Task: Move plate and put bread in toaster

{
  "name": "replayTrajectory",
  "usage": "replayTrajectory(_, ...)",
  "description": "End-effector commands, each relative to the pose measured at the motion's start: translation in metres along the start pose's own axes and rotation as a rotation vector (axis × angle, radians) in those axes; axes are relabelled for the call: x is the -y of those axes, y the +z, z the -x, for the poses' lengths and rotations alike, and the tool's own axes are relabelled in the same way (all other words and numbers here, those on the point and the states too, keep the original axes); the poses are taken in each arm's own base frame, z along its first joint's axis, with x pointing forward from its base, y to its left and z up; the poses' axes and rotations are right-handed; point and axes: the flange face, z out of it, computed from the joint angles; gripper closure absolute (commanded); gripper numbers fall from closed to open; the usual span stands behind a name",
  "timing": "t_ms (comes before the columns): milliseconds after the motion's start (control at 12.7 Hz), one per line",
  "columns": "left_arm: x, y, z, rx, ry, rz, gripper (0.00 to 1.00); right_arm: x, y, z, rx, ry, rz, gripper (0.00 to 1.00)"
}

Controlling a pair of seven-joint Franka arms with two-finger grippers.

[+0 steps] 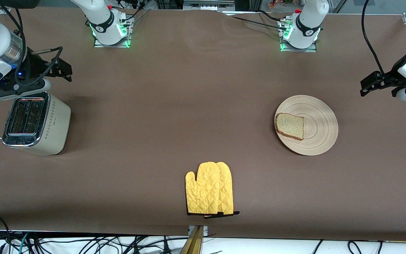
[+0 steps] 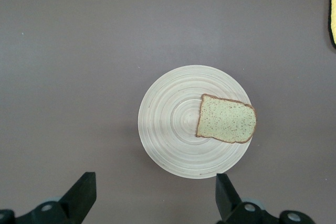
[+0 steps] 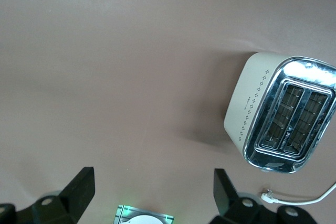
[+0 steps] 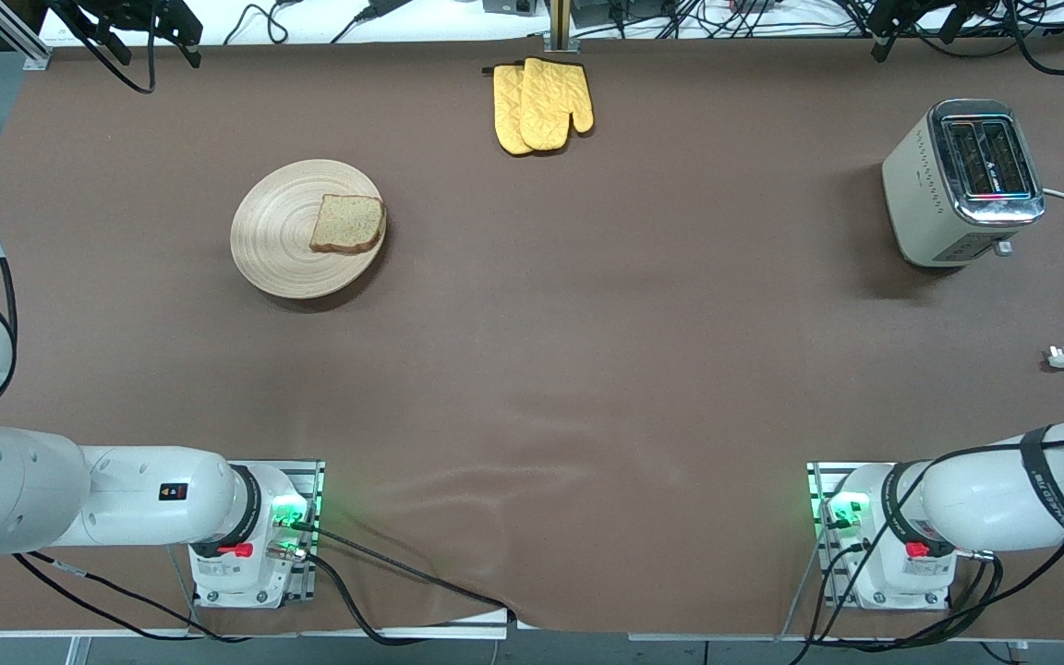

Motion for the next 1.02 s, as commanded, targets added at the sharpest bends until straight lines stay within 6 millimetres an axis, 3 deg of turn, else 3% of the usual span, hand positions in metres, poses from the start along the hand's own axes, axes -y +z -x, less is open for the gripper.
replayTrajectory(0, 0.001, -0.005, -0.004, 0.013, 0.016, 0.011, 0.00, 0.005, -0.005, 0.004, -0.004, -0.013, 0.008, 0.00)
replayTrajectory(707, -0.001, -0.005, -0.003, 0.019, 0.019, 0.012, 0.00, -0.002, -0.012, 0.000, -0.057, -0.006, -0.014, 0.00)
replayTrajectory(943, -0.001, -0.005, -0.003, 0.019, 0.019, 0.012, 0.00, 0.003, -0.018, 0.007, -0.056, -0.004, -0.014, 0.00)
